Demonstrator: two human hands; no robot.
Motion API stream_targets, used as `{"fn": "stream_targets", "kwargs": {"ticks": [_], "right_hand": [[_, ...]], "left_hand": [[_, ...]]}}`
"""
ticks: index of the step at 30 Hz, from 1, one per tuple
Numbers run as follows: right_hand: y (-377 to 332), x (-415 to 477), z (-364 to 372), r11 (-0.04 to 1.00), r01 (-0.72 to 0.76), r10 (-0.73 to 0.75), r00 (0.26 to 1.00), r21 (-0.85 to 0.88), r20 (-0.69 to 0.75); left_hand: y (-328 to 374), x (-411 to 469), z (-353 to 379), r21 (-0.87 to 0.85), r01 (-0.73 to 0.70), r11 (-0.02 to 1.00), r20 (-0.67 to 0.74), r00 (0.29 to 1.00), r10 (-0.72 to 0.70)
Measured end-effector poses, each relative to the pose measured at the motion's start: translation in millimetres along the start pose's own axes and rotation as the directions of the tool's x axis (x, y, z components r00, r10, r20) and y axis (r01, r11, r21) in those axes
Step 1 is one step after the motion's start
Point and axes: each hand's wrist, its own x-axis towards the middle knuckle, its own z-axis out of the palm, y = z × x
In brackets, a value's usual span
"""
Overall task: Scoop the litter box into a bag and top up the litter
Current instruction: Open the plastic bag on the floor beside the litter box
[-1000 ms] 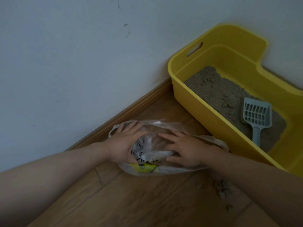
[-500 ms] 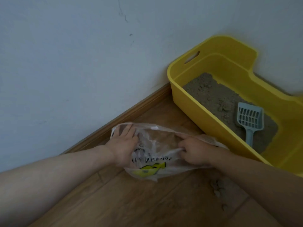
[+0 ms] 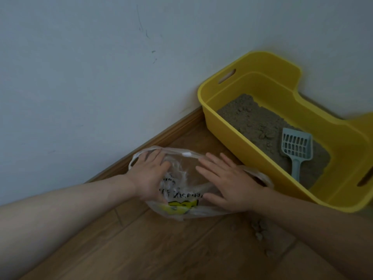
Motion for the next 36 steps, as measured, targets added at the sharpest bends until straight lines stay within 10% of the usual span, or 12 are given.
{"fn": "stream_targets", "kwargs": {"ticks": [36], "right_hand": [[22.1, -20.7, 22.0, 0.976, -0.169, 0.159, 0.984, 0.139, 0.084]], "left_hand": [[10.6, 15.0, -33.5, -0.333, -0.203, 0.921, -0.198, 0.970, 0.142]]}}
